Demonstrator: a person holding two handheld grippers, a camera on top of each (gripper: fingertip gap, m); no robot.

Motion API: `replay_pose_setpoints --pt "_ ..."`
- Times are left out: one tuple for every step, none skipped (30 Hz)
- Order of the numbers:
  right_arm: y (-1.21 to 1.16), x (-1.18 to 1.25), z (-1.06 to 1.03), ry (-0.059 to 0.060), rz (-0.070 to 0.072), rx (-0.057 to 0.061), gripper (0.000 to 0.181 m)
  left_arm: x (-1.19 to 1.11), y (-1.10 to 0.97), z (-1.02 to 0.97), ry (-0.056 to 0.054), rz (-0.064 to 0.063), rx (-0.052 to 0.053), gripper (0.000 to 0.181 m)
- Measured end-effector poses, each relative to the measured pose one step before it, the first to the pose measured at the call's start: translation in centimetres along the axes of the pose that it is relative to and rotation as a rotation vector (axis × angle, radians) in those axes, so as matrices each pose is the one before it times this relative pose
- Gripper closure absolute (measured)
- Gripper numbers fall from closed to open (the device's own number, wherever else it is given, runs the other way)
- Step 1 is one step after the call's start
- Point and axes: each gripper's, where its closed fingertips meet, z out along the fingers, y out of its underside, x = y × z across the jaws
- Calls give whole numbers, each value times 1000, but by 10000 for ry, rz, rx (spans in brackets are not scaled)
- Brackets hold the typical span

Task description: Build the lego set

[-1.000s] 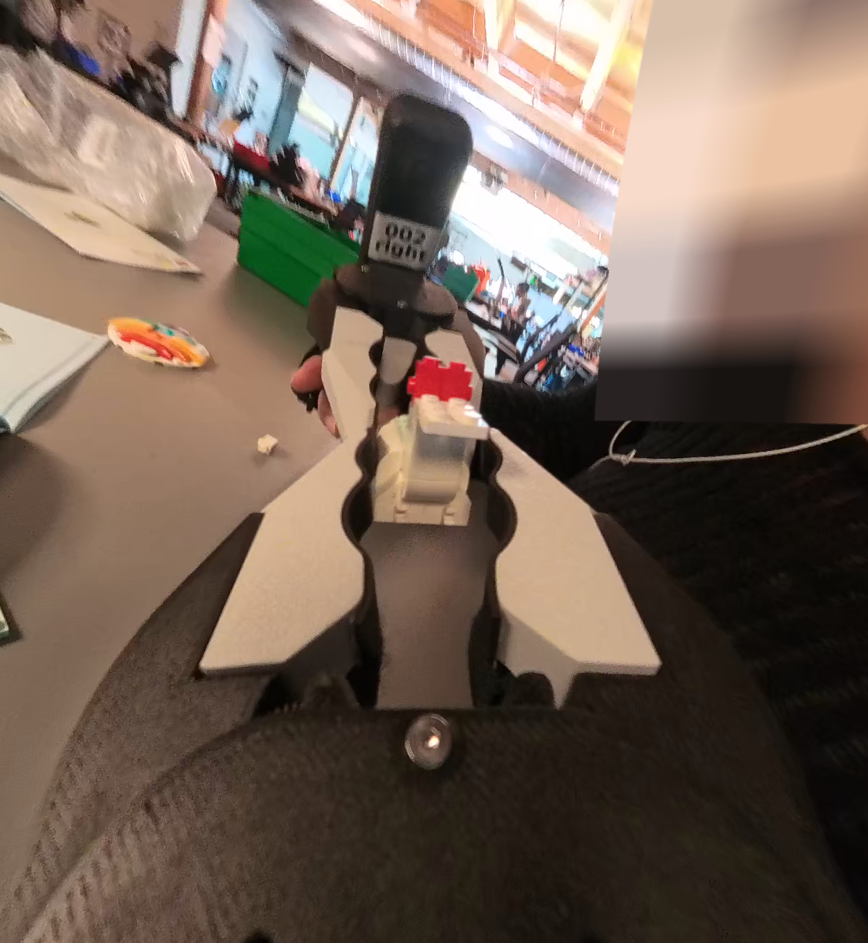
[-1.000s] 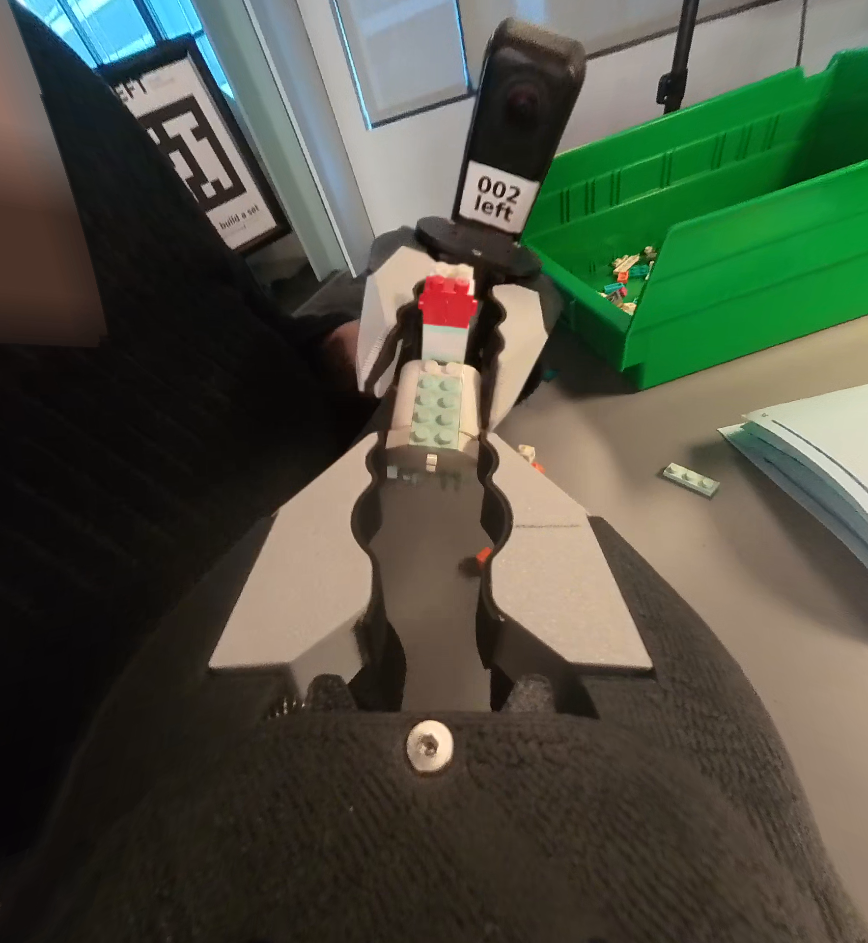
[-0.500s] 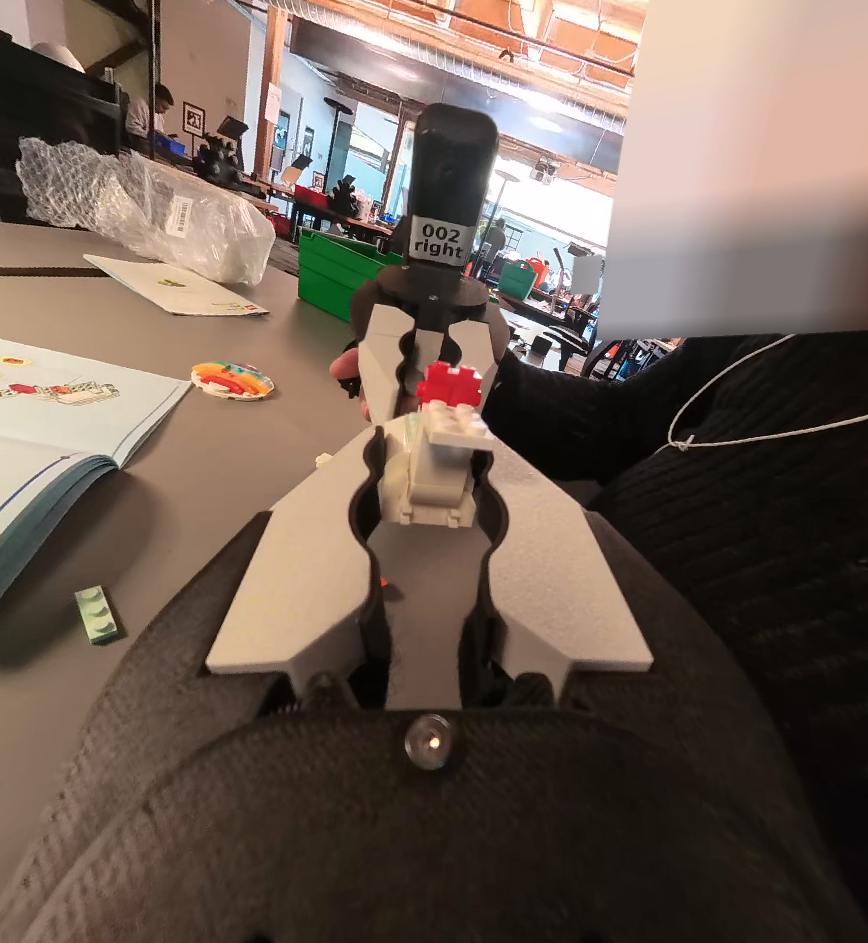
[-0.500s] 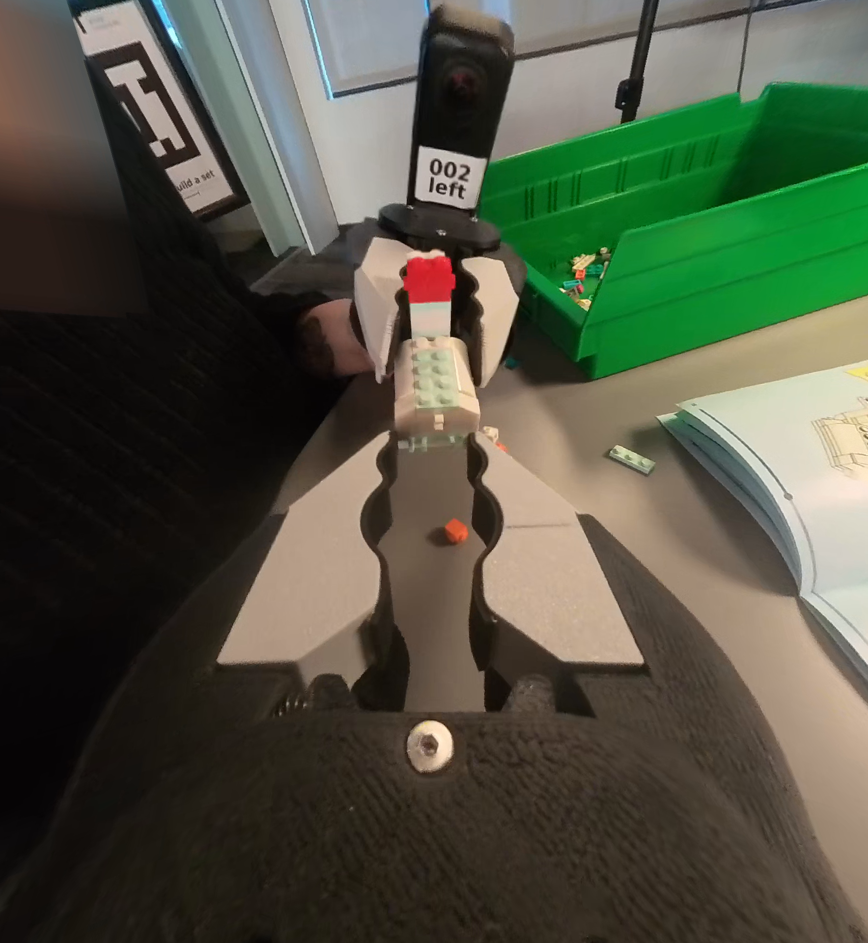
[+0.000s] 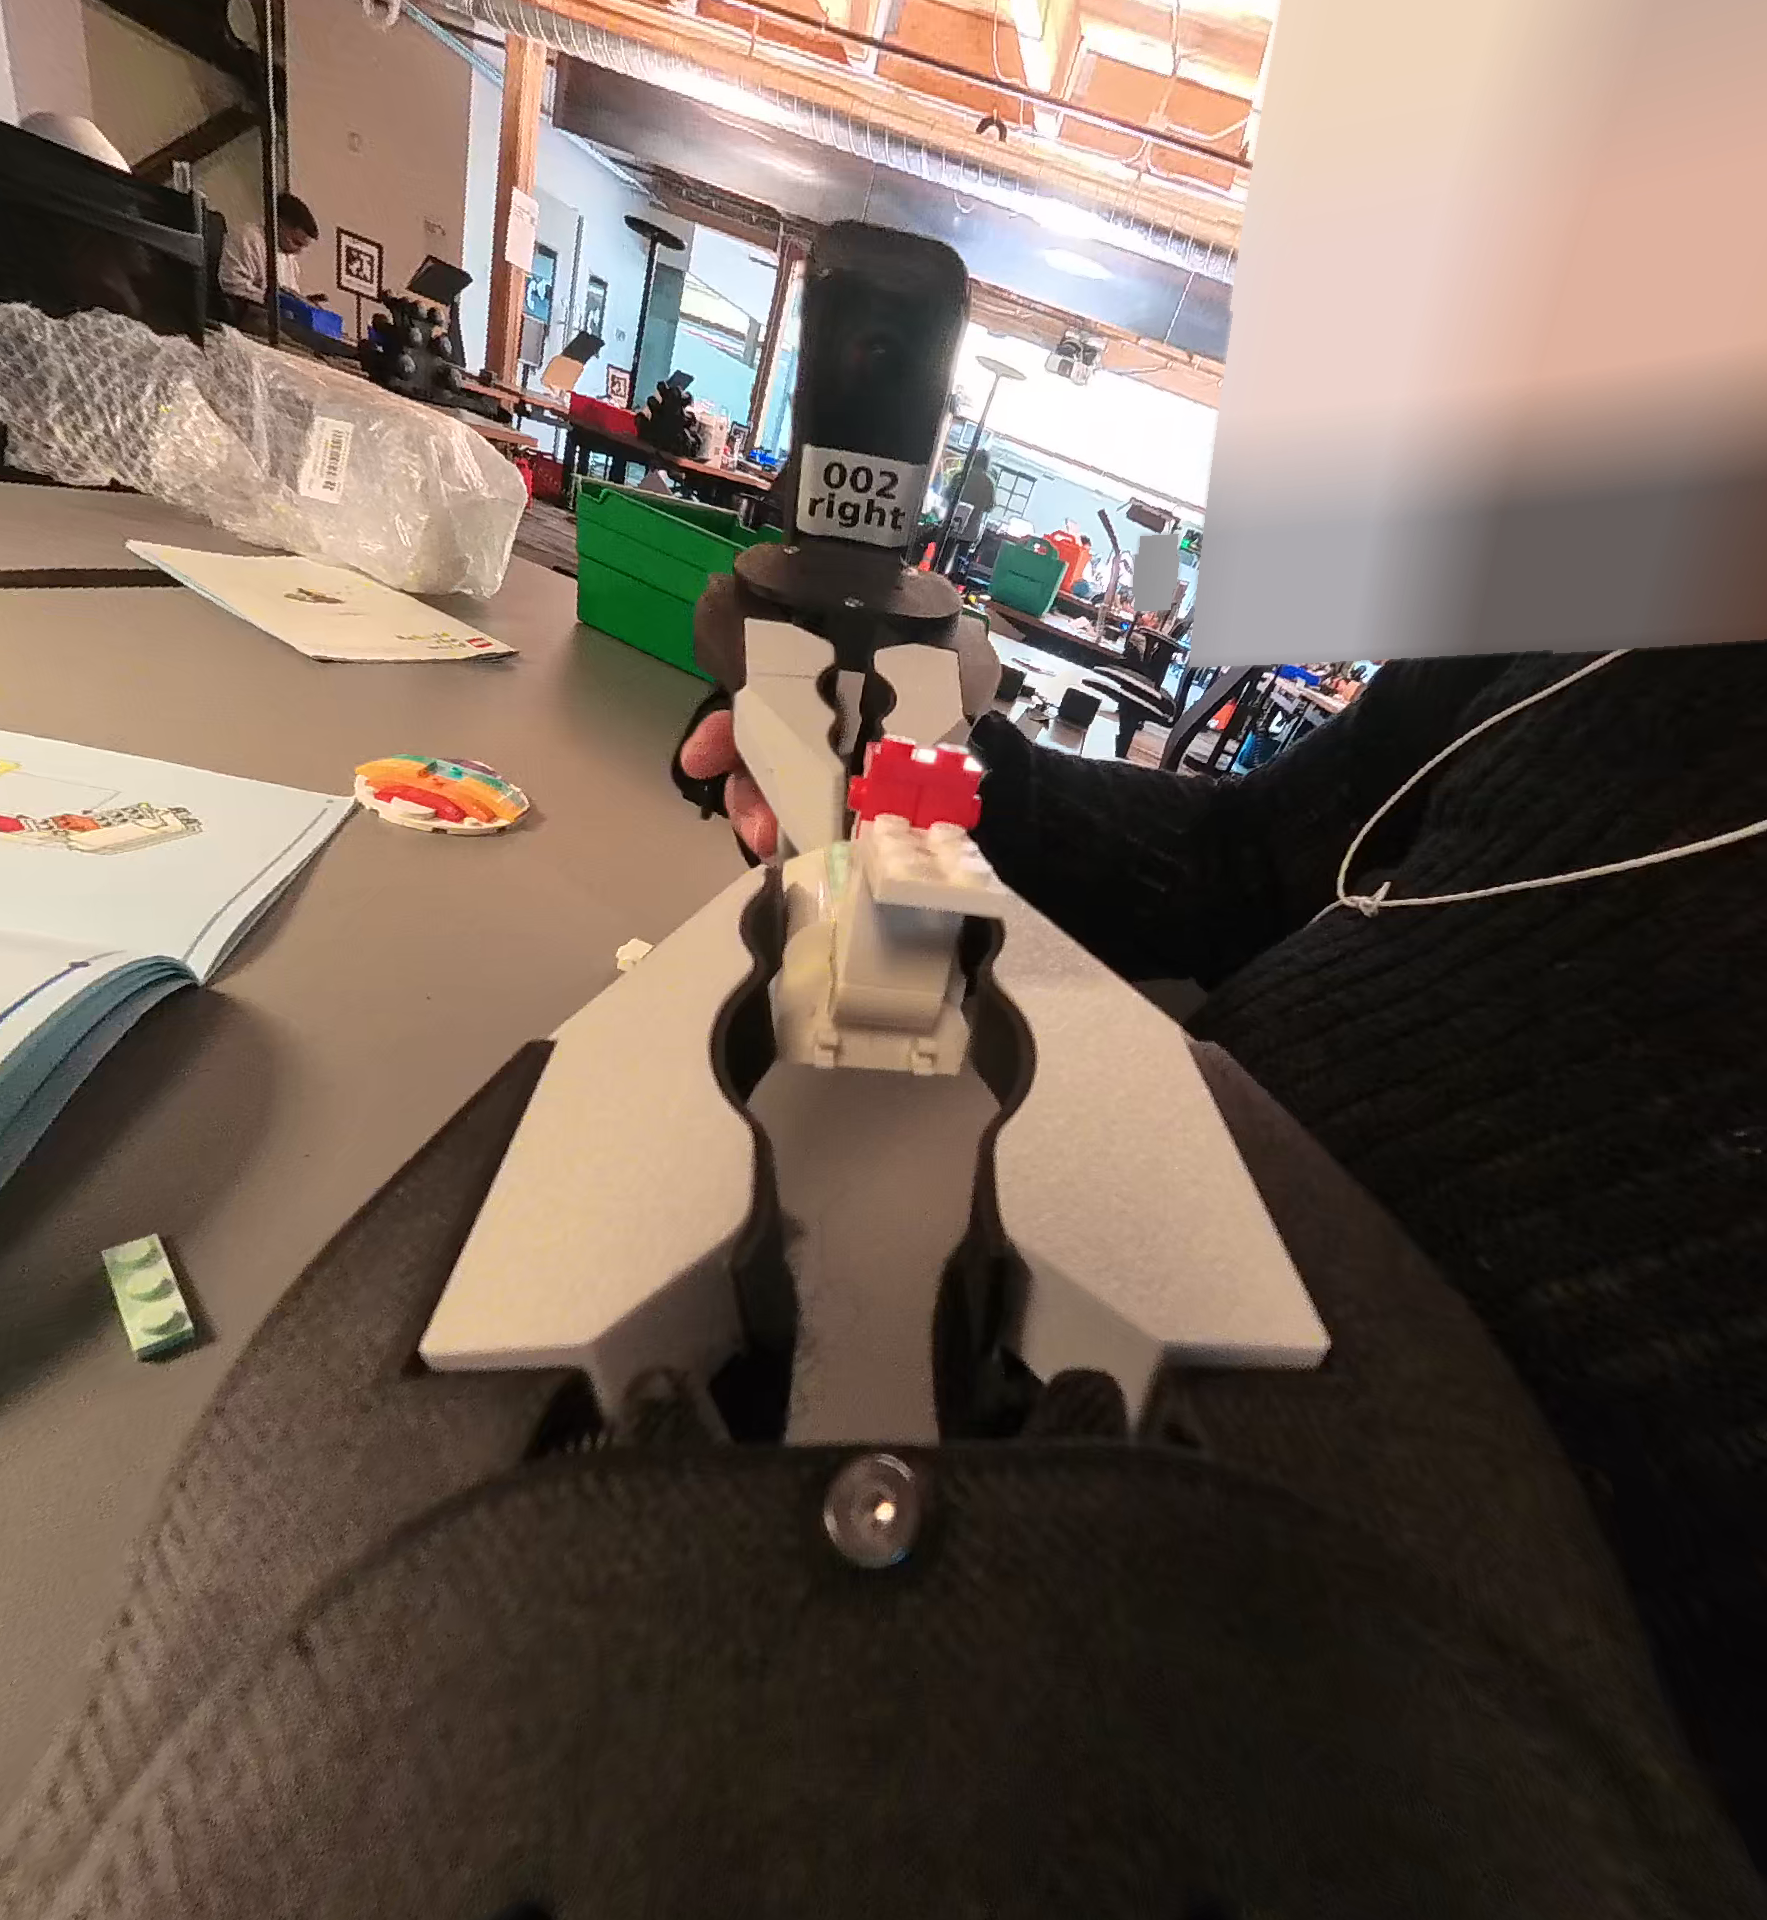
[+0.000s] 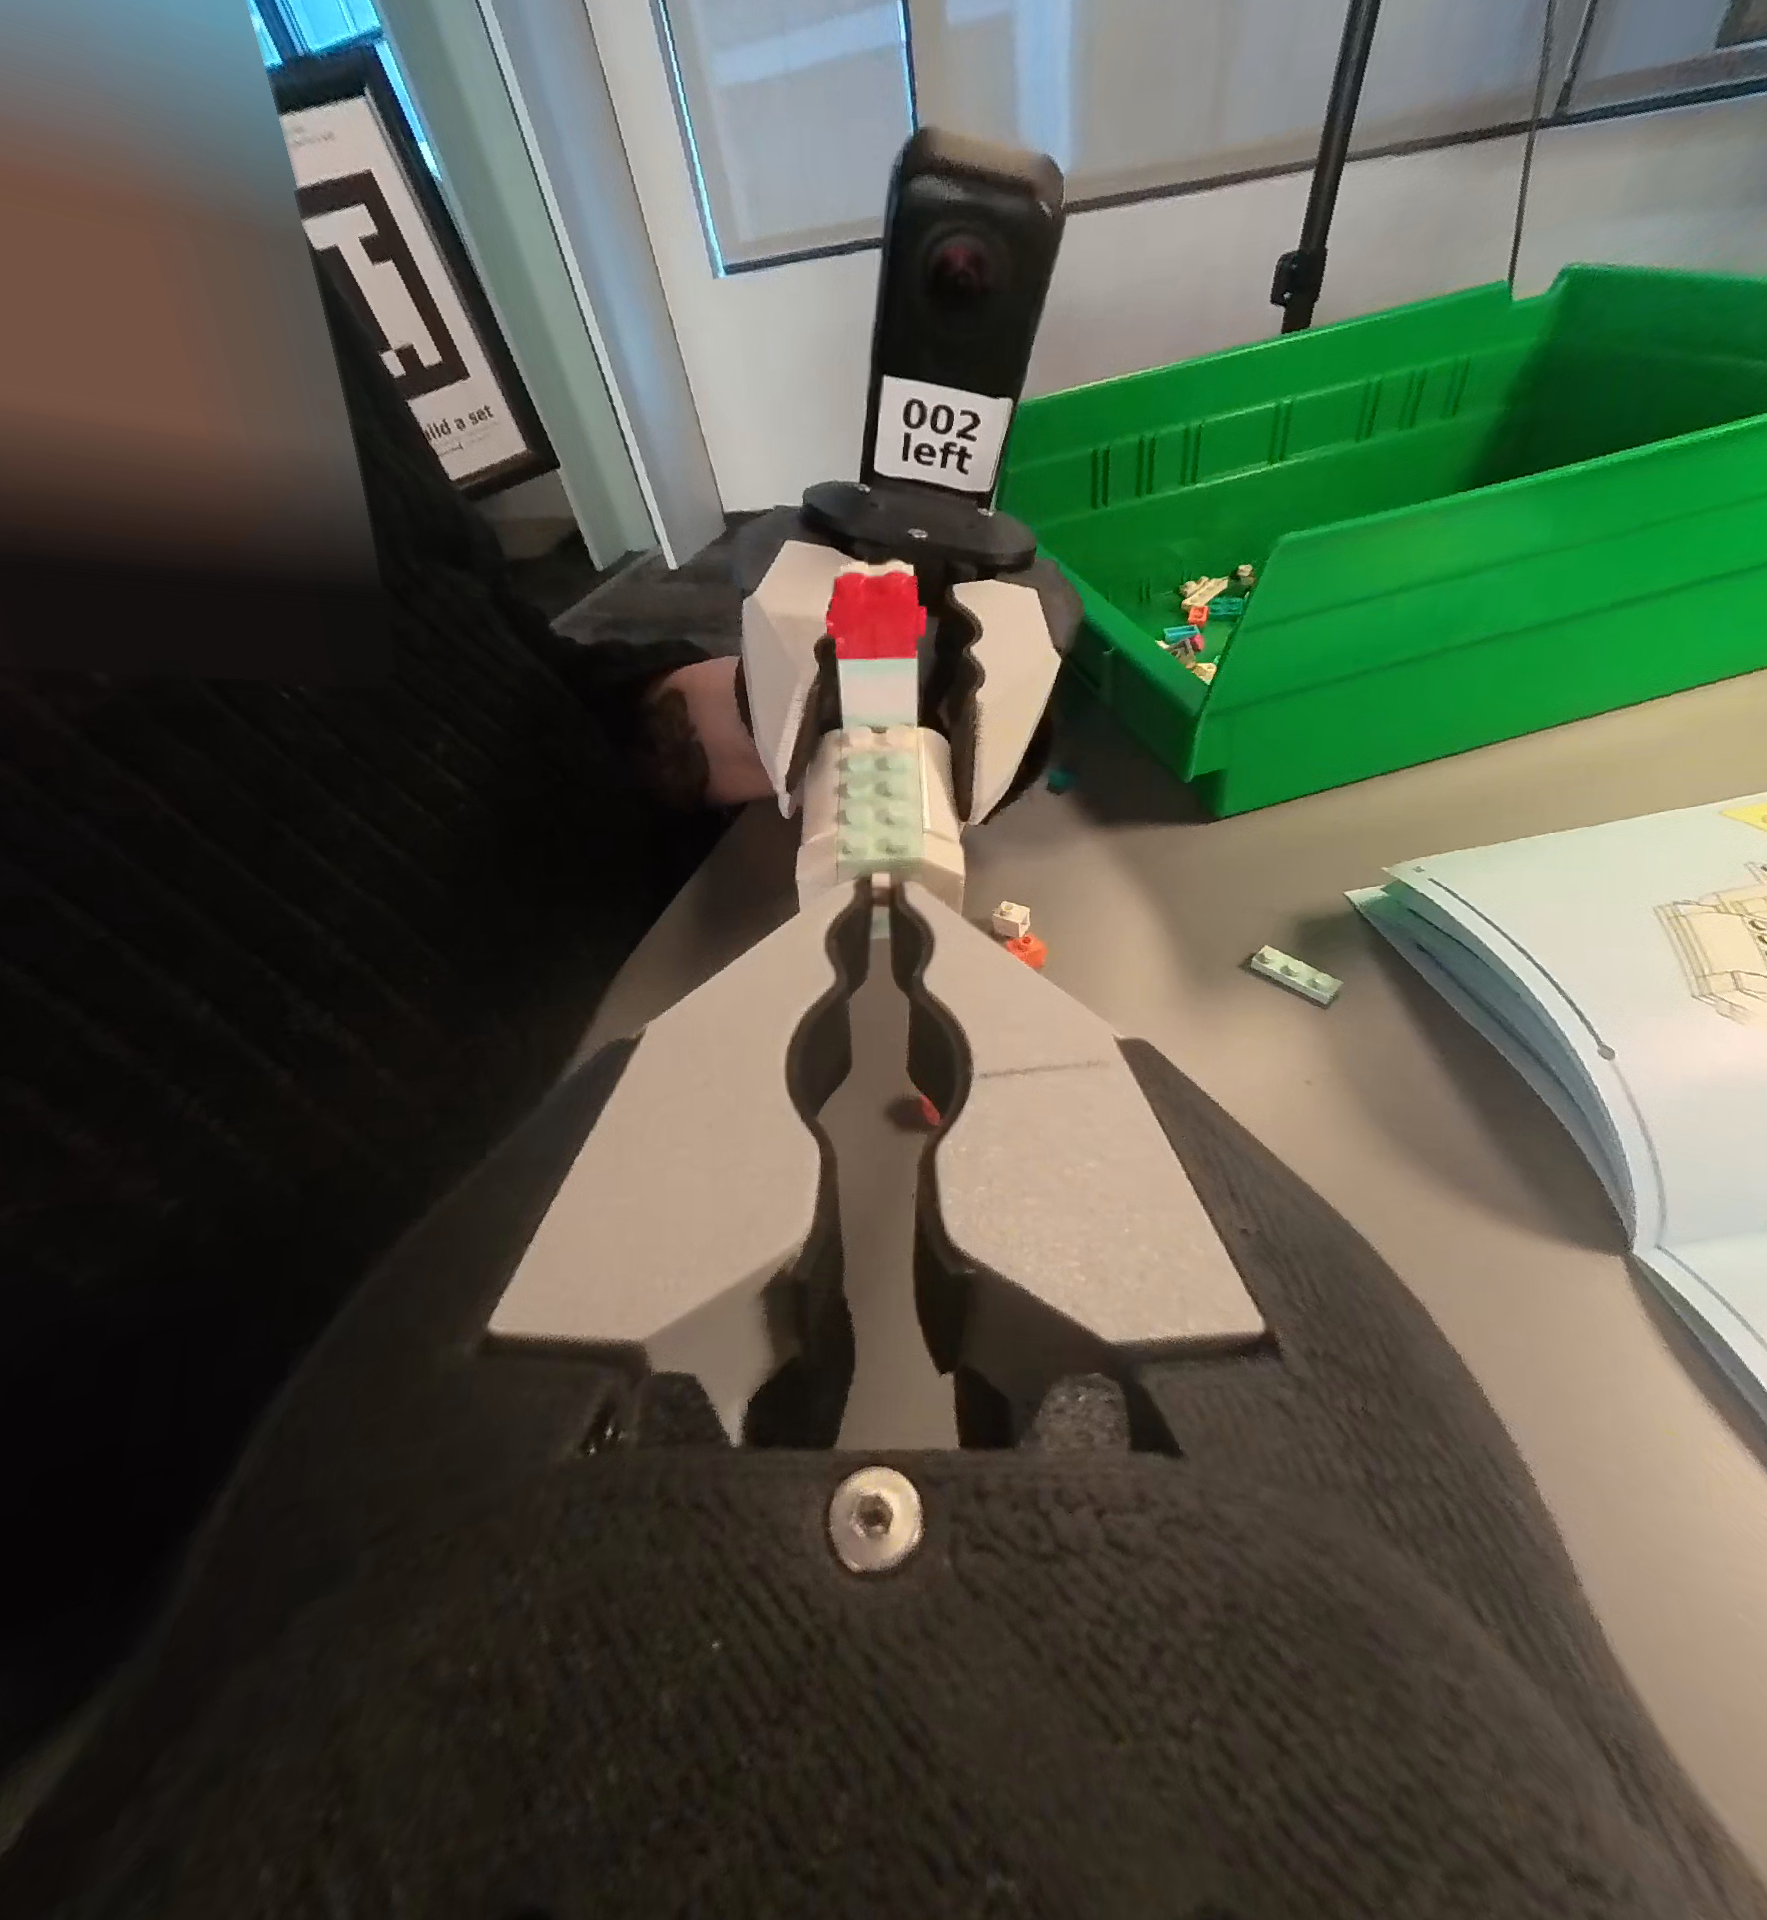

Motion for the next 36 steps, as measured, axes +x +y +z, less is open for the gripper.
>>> replay_pose_setpoints --pt "0 5 5 20 -53 23 180 -5 7 -17 13 -56 2 149" --pt "-16 37 3 66 -110 36 180 -29 34 -9 4 -75 -15 149" --pt "-121 78 -20 130 -171 122 180 -77 -15 -43 -9 -120 10 148" --pt "-199 11 -23 74 -117 175 180 7 -22 -28 66 -157 16 148" --pt "-191 -37 -37 -12 -5 172 180 58 -36 -6 110 -171 33 148" --pt "-175 -6 -38 -8 11 162 181 -47 -74 12 20 -154 68 149" --pt "-116 39 -28 25 -21 147 181 -50 -33 30 4 -81 59 149" --pt "-70 50 -23 24 -4 124 181 7 -25 36 28 -39 39 148" --pt "-58 28 -20 14 31 127 181 1 12 36 14 -23 7 148" --pt "-63 60 -15 29 47 128 181 -6 1 30 4 -15 -5 147" --pt "-44 71 -25 43 39 114 181 -16 -7 14 0 -20 4 145" --pt "-55 81 -41 44 26 115 181 -28 -59 10 -2 -52 30 141" --pt "-128 44 -52 15 38 144 181 -17 -68 7 9 -80 51 136" --pt "-209 13 -78 -14 63 192 181 -67 -70 19 3 -114 55 130" --pt "-278 36 -84 1 64 217 181 -134 -14 31 -24 -146 30 125" --pt "-265 38 -55 21 31 208 181 -16 22 48 54 -125 12 123" --pt "-201 -31 -16 -4 7 151 181 106 8 85 124 -97 23 123" --pt "-93 -108 62 -38 -10 80 181 103 -14 126 104 -67 35 124" --pt "-37 -150 97 -42 -36 47 181 98 53 167 82 -43 -14 125" --pt "3 -162 119 -45 -51 28 181 80 132 233 63 -29 -77 126" --pt "22 -170 130 -43 -54 23 181 49 203 252 41 -13 -121 128" --pt "-5 -141 95 -29 -52 33 181 49 252 253 42 -16 -149 130" --pt "-24 -95 54 -8 -37 34 181 72 228 244 56 -10 -134 132" --pt "-51 -51 -34 7 -26 40 181 94 110 154 70 2 -42 131" --pt "-33 2 -78 22 -33 17 181 22 22 71 26 -19 -5 133" --pt "90 37 -61 55 -41 -46 181 78 121 32 68 17 -74 140" --pt "125 31 -52 44 -29 -51 181 -85 153 38 -38 18 -94 141" --pt "85 24 -32 32 8 -10 181 -62 110 33 -59 84 -61 142" --pt "68 73 -25 58 31 0 181 -137 43 -4 -152 148 -30 142" --pt "58 121 -5 109 -9 -3 181 -160 44 -36 -176 185 -46 142" --pt "20 109 -3 150 -89 -10 180 -171 -26 -18 -166 162 -20 142" --pt "51 90 -57 140 -158 -74 180 -96 12 29 -103 105 -24 142" --pt "122 91 -144 106 -168 -209 180 -135 102 93 -132 54 -59 141" --pt "219 208 -316 138 -134 -316 179 -181 53 31 -164 67 -24 141" --pt "240 496 -546 293 -107 -338 175 -96 -140 -81 -98 65 101 141" --pt "300 855 -780 503 -83 -308 169 -129 -194 -158 -81 -5 153 141"
